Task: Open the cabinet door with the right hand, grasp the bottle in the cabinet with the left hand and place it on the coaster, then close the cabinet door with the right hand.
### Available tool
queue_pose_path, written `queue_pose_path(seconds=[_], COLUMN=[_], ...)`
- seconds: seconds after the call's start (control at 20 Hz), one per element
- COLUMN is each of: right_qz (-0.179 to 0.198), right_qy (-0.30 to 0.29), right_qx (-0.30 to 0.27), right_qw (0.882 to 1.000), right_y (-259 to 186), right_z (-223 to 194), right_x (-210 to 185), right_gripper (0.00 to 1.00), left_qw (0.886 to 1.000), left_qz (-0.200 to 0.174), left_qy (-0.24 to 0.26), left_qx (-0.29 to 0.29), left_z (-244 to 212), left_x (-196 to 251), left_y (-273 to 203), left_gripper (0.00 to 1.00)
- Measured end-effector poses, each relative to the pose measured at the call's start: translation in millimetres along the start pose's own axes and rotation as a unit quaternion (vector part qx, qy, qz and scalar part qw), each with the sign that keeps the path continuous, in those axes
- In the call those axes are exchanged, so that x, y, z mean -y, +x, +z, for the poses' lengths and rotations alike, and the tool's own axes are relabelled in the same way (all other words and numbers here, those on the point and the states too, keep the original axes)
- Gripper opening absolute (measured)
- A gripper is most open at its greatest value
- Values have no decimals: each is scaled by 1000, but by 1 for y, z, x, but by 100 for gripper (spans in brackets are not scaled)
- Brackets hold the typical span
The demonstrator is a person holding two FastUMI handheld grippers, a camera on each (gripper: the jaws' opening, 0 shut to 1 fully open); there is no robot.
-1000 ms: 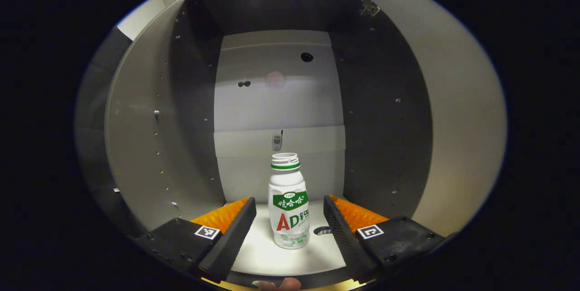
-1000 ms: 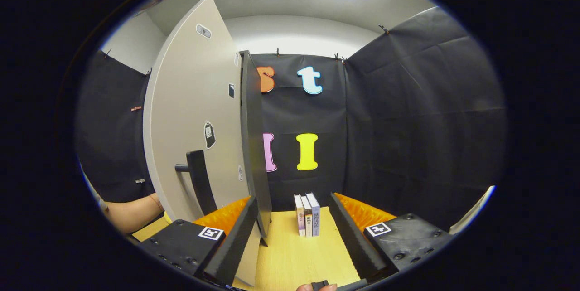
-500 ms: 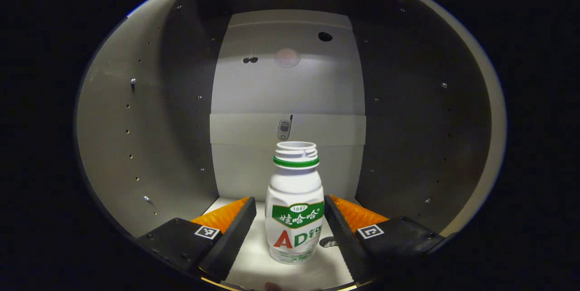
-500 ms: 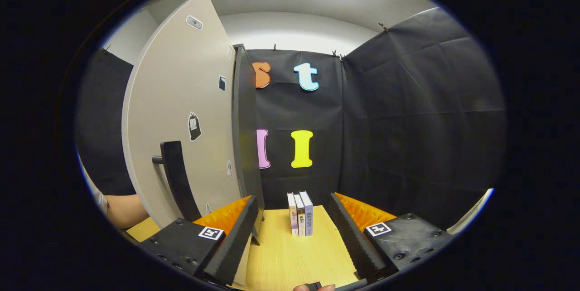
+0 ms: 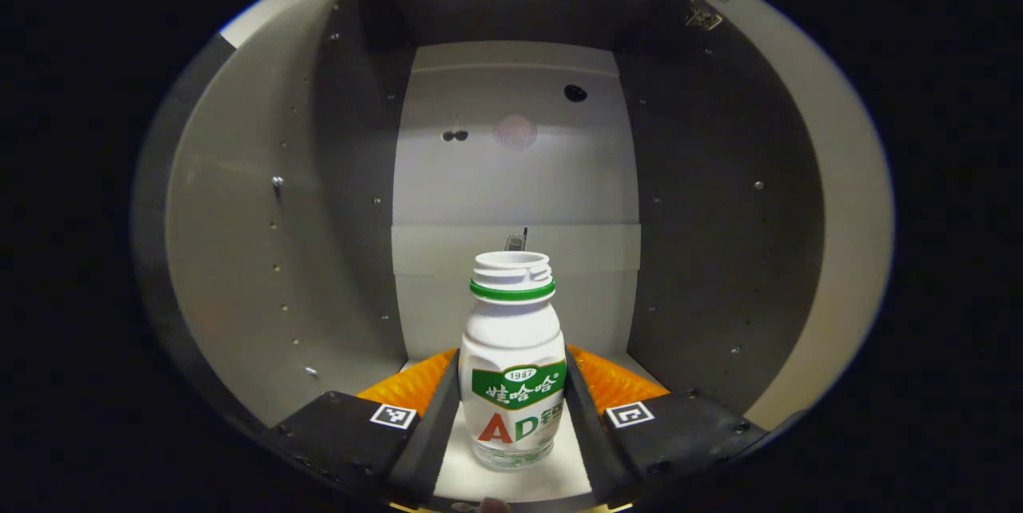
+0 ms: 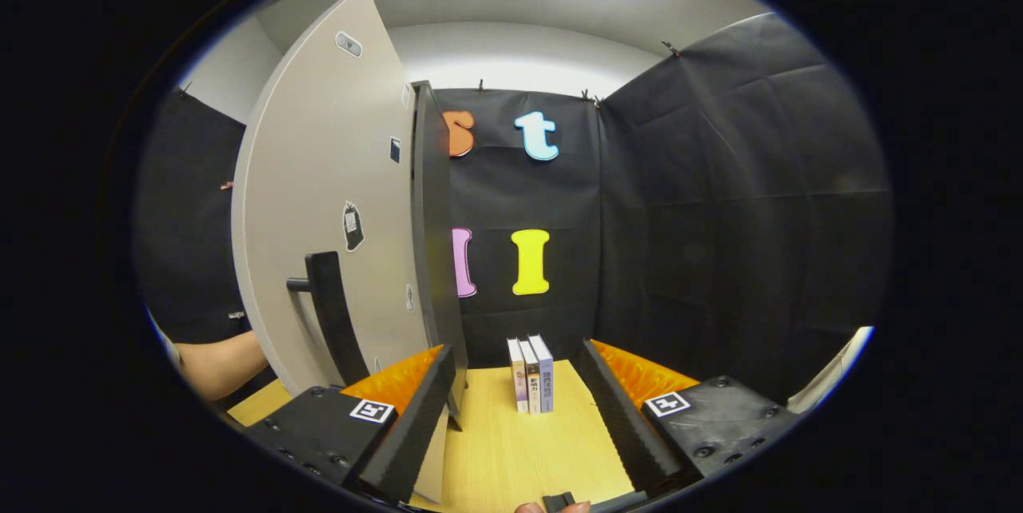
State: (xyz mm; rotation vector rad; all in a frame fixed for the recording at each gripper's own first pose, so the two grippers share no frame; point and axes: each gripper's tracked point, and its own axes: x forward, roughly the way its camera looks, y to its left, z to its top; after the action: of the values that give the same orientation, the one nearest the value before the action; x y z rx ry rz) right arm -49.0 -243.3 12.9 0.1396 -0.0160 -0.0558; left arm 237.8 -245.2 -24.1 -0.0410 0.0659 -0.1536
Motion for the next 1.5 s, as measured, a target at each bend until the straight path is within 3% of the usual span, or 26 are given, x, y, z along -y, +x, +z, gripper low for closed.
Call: queue_pose_path(seconds=[0.35,0.65,1.05,1.5], right_qz=[3,-8,-7,-1], right_qy=[-7,-6,-24,-42], right_qx=[6,11,16,35], right_qw=[1000,1000,1000,998], right_y=[-22,-34,-43,-43], right_z=[3,6,-1,-9], right_x=[-21,-29,-46,-44], right_gripper=[98,98,98,98], left_qw=[1000,999,999,999], left_qz=[9,11,41,18], left_qy=[14,-40,-26,-24], left_qx=[25,19,6,27], left_z=[17,-4,-66,-151], left_x=[-44,-76,-132,-139], left_y=[-100,-169,-242,-308], left_gripper=[71,71,71,71])
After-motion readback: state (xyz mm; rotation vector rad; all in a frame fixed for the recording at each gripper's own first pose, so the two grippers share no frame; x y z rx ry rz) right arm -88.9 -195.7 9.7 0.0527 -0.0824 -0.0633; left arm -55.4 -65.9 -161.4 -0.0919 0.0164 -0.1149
